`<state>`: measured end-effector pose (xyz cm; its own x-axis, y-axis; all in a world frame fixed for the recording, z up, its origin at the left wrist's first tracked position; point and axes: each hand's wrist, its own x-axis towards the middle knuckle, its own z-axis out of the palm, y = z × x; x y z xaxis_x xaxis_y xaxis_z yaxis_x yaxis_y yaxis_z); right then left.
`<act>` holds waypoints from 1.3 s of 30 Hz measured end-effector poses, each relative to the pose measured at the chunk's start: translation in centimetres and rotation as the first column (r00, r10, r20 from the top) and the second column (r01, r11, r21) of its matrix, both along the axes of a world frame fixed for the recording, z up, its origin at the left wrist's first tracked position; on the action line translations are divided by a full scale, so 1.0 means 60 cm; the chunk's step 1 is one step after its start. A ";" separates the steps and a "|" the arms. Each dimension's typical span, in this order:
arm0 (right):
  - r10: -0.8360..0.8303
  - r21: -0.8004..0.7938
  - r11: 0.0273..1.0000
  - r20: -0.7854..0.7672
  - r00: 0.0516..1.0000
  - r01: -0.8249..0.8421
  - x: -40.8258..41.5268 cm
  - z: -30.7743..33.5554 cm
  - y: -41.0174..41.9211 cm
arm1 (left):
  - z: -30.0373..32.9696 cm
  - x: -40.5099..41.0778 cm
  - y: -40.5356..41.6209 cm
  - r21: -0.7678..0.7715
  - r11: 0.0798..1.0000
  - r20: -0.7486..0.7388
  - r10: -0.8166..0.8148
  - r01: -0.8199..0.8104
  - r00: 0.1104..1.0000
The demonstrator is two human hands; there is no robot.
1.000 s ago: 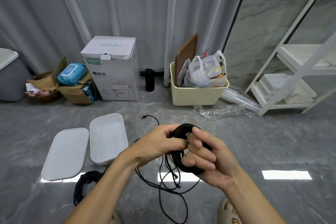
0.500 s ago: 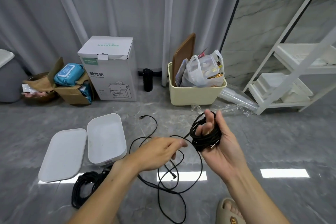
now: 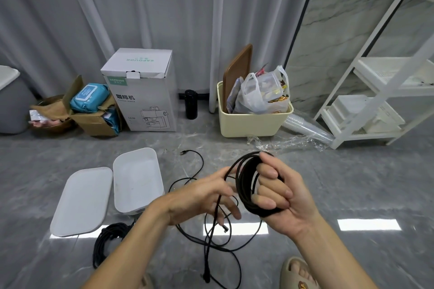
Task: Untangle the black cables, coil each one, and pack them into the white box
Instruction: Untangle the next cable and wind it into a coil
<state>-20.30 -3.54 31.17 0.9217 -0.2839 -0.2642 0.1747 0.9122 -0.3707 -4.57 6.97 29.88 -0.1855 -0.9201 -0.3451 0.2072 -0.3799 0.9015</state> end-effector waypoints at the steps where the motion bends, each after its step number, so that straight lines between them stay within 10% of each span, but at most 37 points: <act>1: 0.050 -0.011 0.999 -0.017 0.999 -0.050 -0.002 0.002 0.002 | 0.002 0.004 -0.002 -0.029 0.999 -0.056 0.021 -0.023 0.998; 8: 0.362 -0.163 0.880 -0.376 0.853 -0.446 0.002 0.017 0.026 | 0.016 0.001 -0.003 -0.117 0.993 0.263 0.039 -0.009 0.964; 14: 0.465 -0.009 0.871 -0.302 0.832 -0.490 0.003 0.020 0.026 | 0.035 0.003 0.006 -0.050 0.993 0.309 -0.087 0.107 0.947; 23: 0.261 -0.248 0.858 -0.543 0.798 -0.450 0.015 0.027 0.044 | 0.028 0.001 0.004 -0.117 0.990 0.362 -0.034 0.082 0.932; 32: 0.033 -0.606 0.755 -0.348 0.937 -0.251 0.017 0.002 0.055 | 0.015 0.002 -0.007 -0.310 0.912 0.413 0.383 -0.268 0.826; 39: -0.130 -0.734 0.658 -0.330 0.935 -0.167 0.020 0.001 0.055 | 0.015 0.001 -0.010 -0.370 0.889 0.398 0.415 -0.271 0.818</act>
<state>-19.10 -0.26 31.24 0.8266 -0.5030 -0.2525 -0.1053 0.3025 -0.9473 -4.54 6.36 30.78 0.2723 -0.9619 -0.0229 -0.1846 -0.0756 0.9799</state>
